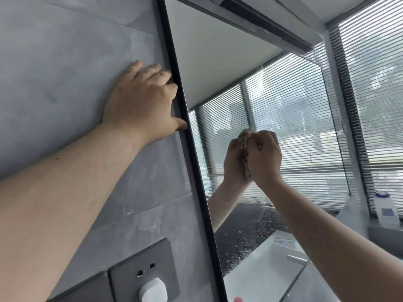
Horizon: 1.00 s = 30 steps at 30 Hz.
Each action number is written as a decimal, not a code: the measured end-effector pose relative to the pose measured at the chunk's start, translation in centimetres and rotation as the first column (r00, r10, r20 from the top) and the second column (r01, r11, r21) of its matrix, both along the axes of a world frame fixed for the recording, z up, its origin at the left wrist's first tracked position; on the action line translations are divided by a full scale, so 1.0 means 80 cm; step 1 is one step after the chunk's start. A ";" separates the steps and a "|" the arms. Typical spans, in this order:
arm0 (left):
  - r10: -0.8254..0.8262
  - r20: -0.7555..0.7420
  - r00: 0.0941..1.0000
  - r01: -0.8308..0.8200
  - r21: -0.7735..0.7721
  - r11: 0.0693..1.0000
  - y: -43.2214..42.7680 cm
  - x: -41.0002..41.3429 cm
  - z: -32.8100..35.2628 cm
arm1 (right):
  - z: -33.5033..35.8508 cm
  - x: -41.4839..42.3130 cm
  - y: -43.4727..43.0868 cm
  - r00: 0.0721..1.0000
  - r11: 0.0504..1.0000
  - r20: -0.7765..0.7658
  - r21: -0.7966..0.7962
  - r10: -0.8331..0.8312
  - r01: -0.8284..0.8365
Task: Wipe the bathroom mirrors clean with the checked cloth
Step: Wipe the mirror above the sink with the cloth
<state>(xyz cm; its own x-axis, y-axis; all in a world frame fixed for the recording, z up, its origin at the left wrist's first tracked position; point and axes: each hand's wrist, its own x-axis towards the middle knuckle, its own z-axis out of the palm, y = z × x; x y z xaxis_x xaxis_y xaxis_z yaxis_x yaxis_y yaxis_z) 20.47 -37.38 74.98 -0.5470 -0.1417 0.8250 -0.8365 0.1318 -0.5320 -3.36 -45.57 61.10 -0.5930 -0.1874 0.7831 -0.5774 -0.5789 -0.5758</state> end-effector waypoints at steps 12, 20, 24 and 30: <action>0.009 0.036 0.999 -0.010 0.041 0.999 0.010 0.000 -0.008 | 0.033 0.071 0.076 0.951 0.995 -0.295 0.018 0.095 -0.094; 0.257 0.138 0.956 -0.276 0.142 0.951 0.016 -0.001 -0.086 | -0.056 0.081 0.087 0.897 0.995 -0.433 0.013 0.091 -0.095; 0.308 0.158 0.938 -0.331 0.152 0.931 0.016 -0.005 -0.113 | -0.150 0.073 0.092 0.854 0.996 -0.513 0.041 0.088 -0.078; 0.306 0.160 0.938 -0.331 0.160 0.930 0.017 -0.007 -0.120 | -0.187 0.072 0.109 0.828 0.985 -0.542 0.158 0.146 -0.070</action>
